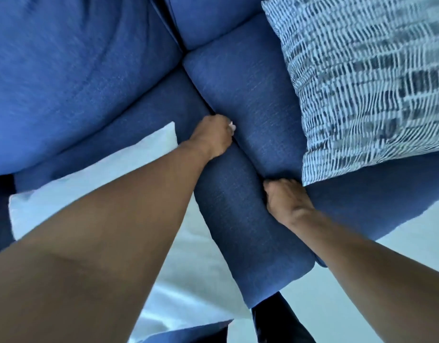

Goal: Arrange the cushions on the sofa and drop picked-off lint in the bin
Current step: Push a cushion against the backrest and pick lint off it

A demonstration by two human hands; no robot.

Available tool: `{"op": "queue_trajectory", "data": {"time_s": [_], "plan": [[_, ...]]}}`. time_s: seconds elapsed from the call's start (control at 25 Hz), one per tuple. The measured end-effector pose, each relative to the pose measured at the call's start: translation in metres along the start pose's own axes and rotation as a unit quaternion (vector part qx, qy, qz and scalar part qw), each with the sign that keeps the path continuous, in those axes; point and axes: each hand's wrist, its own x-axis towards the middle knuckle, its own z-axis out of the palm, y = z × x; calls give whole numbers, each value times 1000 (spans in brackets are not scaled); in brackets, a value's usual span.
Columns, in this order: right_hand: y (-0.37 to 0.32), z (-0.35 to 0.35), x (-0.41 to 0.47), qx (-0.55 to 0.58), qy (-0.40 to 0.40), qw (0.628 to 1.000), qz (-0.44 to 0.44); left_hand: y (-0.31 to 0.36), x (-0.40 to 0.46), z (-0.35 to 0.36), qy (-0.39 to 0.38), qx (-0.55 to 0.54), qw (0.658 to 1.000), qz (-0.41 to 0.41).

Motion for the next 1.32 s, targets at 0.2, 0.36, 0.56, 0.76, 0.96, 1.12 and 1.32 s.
{"op": "queue_trajectory", "data": {"time_s": [0.2,0.36,0.56,0.76,0.96,1.12,1.32], "plan": [[14,-13,-82,293,94,950,46,20,-118,-17,46,-206,976,-50],[-14,-74,-167,481,124,868,19,36,-235,-67,124,-315,940,-40],[-63,-143,-243,566,158,808,-35,48,-340,-127,186,-326,927,-20],[-98,-188,-295,605,145,779,-79,46,-419,-161,255,-357,898,-29],[-138,-208,-336,572,96,798,-163,44,-509,-156,316,-425,844,-80],[-177,-208,-373,537,56,807,-237,39,-580,-132,394,-454,790,-116],[-235,-177,-422,445,-32,838,-315,14,-684,-93,486,-482,703,-193]]}}
